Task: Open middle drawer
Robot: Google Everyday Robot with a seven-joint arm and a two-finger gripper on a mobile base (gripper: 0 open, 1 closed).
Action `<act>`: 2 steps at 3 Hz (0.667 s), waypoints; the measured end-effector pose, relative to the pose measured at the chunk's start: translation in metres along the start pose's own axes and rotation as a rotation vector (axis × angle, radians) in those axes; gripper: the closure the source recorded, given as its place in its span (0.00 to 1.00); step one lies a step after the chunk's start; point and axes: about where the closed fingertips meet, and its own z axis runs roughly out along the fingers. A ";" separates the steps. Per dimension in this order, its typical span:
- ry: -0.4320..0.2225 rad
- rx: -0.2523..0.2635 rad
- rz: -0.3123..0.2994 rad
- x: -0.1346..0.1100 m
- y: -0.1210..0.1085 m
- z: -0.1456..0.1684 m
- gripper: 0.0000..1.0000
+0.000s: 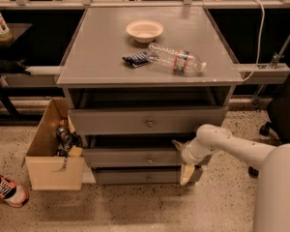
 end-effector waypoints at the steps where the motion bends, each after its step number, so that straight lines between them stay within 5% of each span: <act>1: 0.002 -0.005 0.000 -0.001 0.001 -0.001 0.18; 2: 0.005 -0.018 -0.020 -0.015 0.002 -0.004 0.43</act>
Offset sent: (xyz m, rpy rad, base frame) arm -0.0577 0.0520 0.0160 -0.0459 0.0748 0.1286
